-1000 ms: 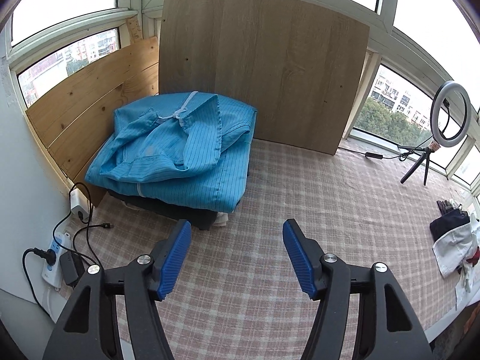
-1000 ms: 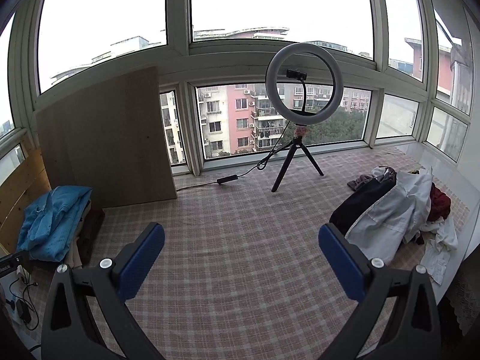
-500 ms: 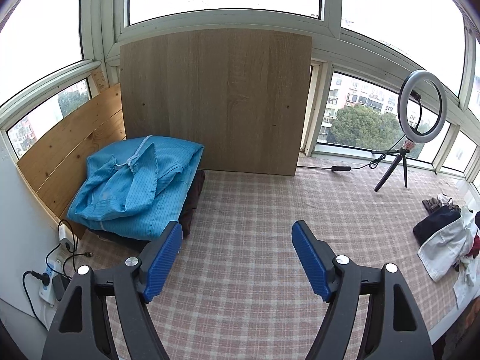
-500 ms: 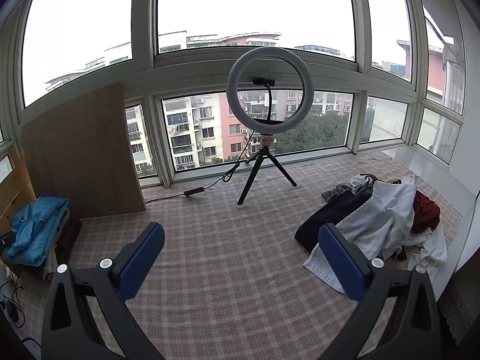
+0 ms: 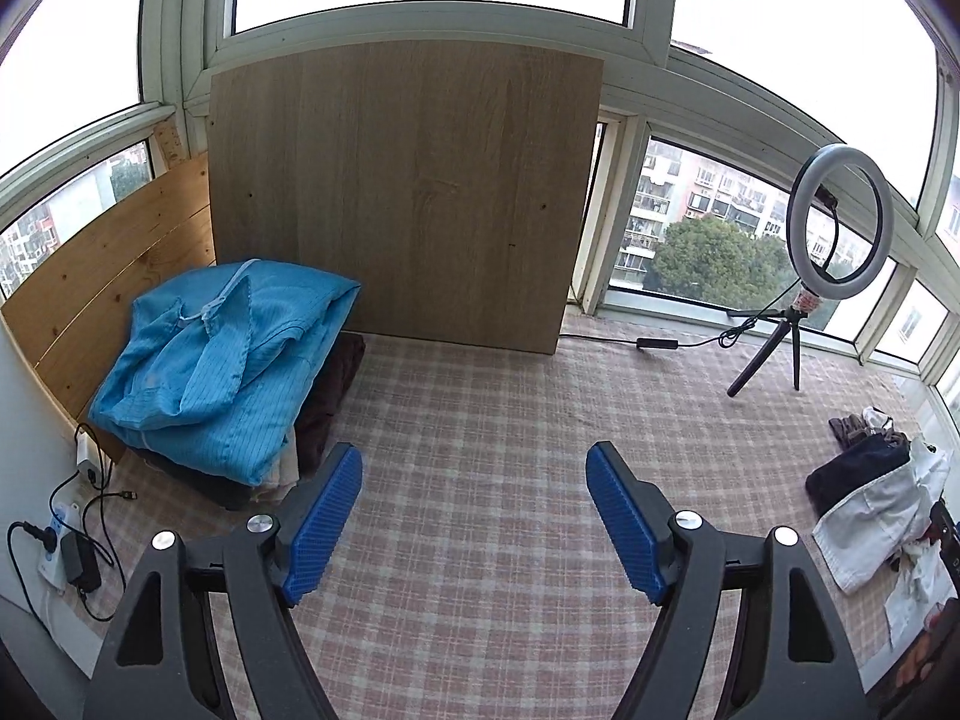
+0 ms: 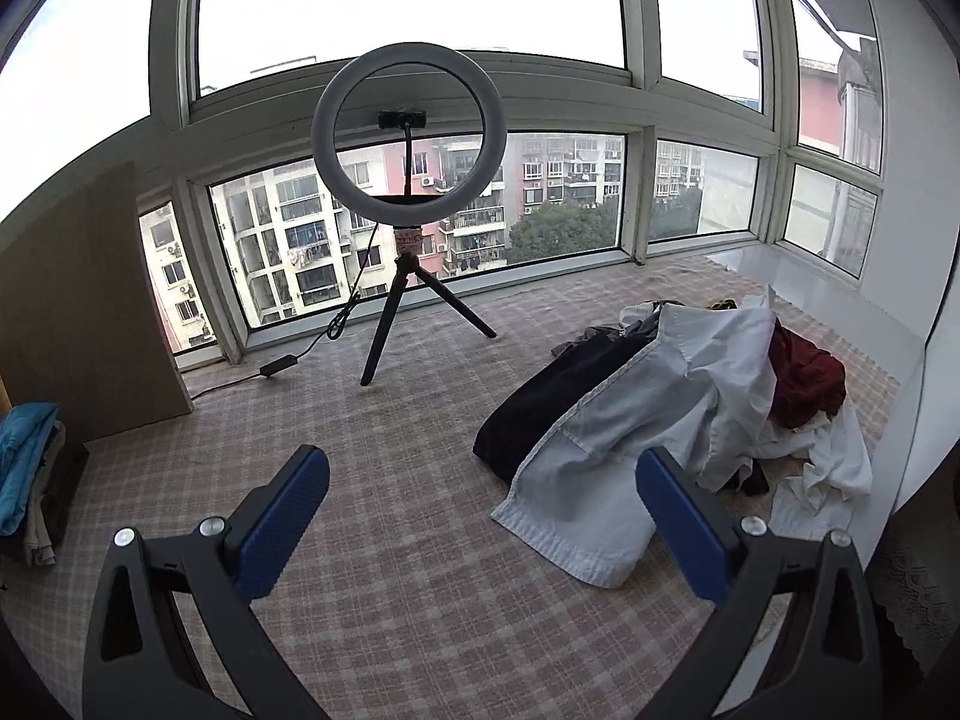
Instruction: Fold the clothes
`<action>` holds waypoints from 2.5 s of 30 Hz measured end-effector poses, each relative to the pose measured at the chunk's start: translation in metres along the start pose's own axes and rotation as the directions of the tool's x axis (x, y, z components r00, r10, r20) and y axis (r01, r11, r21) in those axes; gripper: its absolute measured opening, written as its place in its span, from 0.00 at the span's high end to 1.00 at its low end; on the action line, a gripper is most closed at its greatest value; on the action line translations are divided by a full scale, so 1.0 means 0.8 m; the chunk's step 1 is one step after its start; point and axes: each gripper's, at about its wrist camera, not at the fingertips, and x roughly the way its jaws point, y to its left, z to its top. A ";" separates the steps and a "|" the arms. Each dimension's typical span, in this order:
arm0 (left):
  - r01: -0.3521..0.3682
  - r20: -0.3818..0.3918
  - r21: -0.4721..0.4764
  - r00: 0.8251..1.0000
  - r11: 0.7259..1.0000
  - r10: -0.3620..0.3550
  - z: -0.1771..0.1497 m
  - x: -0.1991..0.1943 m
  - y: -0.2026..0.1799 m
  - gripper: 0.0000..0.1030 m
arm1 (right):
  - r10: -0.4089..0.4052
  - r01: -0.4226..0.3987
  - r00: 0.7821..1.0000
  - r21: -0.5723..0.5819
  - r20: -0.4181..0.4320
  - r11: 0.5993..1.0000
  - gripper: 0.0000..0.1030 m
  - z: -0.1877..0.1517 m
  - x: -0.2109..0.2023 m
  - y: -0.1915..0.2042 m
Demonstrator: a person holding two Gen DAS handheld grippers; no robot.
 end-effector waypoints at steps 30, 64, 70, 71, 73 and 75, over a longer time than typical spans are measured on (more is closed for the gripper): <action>-0.121 -0.072 0.147 0.989 0.982 0.133 0.039 0.080 -0.119 0.26 | -0.018 0.121 0.967 0.397 -0.252 0.910 0.90 0.068 0.273 -0.419; -0.089 0.002 0.143 0.996 0.986 0.090 0.040 0.014 0.084 0.26 | 0.548 -0.746 0.615 -0.193 -0.566 0.638 0.89 0.046 0.055 0.301; 0.060 -0.149 0.264 0.989 0.963 -0.021 0.010 0.091 0.045 0.26 | 0.379 -0.545 0.709 -0.121 -0.595 0.829 0.60 -0.059 0.137 0.223; 0.096 -0.185 0.280 0.982 0.955 -0.044 0.004 0.111 0.028 0.26 | 0.316 -0.483 0.746 -0.149 -0.586 0.863 0.55 -0.063 0.150 0.204; 0.167 -0.258 0.309 0.962 0.936 -0.087 -0.011 0.151 -0.006 0.26 | 0.193 -0.365 0.793 -0.198 -0.577 0.910 0.54 -0.070 0.178 0.171; 0.202 -0.301 0.359 0.949 0.911 -0.092 -0.024 0.188 -0.048 0.26 | 0.124 -0.290 0.797 -0.195 -0.591 0.937 0.54 -0.073 0.206 0.140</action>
